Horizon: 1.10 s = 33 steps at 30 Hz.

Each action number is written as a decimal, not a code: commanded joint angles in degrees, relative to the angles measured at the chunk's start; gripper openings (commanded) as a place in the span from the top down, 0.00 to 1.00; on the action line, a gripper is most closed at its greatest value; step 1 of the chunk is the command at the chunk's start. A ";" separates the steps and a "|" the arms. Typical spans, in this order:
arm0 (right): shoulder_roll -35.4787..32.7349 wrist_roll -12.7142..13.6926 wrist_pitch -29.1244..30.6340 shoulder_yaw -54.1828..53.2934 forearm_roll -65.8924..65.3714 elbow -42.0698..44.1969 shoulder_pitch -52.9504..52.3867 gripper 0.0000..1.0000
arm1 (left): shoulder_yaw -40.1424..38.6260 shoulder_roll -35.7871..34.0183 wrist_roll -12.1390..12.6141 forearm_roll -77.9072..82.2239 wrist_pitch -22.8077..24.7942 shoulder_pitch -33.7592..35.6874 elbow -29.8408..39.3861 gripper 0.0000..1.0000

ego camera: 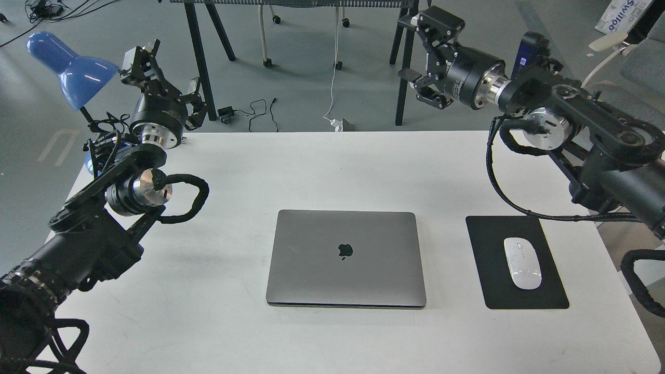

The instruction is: Close notebook with right arm

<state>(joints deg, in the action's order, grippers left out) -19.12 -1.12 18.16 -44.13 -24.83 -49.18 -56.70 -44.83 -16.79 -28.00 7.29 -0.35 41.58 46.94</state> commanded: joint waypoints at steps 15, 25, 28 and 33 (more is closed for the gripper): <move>5.66 -0.46 1.79 -25.65 19.99 3.57 11.17 0.00 | 0.01 0.00 0.00 0.00 0.00 0.08 0.00 0.00; 6.46 -0.46 3.02 -27.15 20.61 -1.97 18.03 0.00 | 0.01 0.00 0.00 0.00 0.00 0.08 0.00 0.00; 7.51 -0.55 2.94 -27.76 20.61 -1.97 18.82 0.00 | 0.01 0.00 0.00 0.00 0.00 0.08 0.00 0.00; 8.92 -0.55 2.32 -29.78 20.52 -1.88 18.82 0.00 | 0.01 0.00 0.00 0.00 0.00 0.08 0.00 0.00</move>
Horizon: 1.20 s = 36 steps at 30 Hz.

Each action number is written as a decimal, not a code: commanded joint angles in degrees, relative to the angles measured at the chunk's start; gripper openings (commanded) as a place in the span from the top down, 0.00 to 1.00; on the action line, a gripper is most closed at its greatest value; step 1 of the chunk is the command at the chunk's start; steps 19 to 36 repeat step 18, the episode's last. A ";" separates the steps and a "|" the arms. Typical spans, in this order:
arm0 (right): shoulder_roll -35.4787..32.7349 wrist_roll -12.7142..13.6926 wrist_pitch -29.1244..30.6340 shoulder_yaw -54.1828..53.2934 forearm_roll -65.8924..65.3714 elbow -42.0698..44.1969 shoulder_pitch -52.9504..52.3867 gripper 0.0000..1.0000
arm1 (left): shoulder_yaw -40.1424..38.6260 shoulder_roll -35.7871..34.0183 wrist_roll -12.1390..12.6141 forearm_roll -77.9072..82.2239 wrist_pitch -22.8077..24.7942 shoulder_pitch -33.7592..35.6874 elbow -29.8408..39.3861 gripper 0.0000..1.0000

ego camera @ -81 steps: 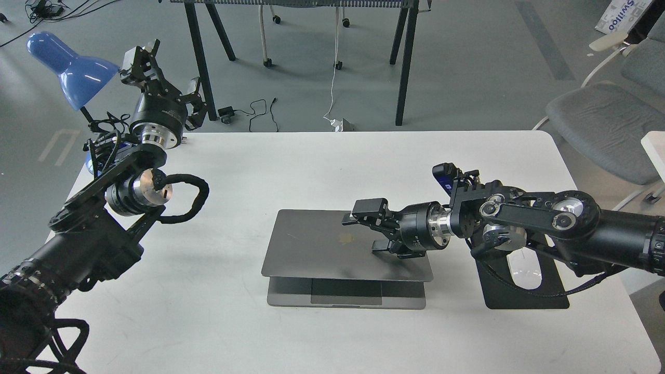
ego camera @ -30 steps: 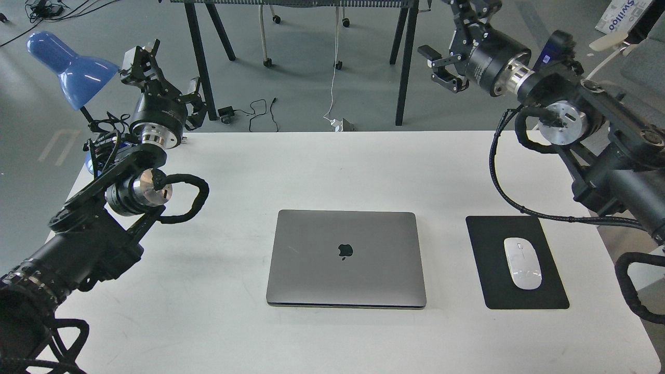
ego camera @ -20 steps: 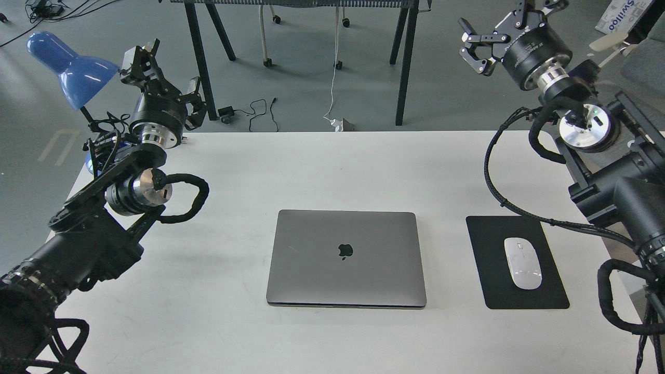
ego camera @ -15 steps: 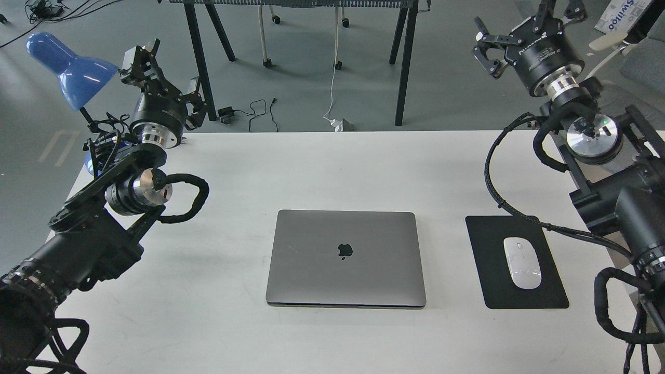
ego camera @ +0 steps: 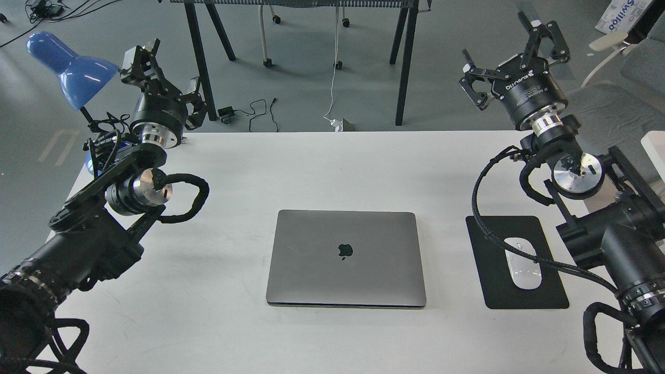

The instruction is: Close notebook with right arm

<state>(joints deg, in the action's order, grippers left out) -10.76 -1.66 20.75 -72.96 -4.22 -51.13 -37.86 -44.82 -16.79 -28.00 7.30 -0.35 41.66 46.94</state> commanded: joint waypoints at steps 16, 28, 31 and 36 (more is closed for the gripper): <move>1.00 -0.01 -1.24 -1.13 -0.08 0.15 0.07 0.00 | -0.09 0.00 0.00 -0.01 0.00 0.00 0.00 0.00; 1.00 -0.01 -1.15 -1.13 -0.08 0.15 0.07 0.00 | -0.09 0.00 0.00 -0.01 0.00 0.00 0.00 0.00; 1.00 -0.01 -1.15 -1.13 -0.08 0.15 0.07 0.00 | -0.09 0.00 0.00 -0.01 0.00 0.00 0.00 0.00; 1.00 -0.01 -1.15 -1.13 -0.08 0.15 0.07 0.00 | -0.09 0.00 0.00 -0.01 0.00 0.00 0.00 0.00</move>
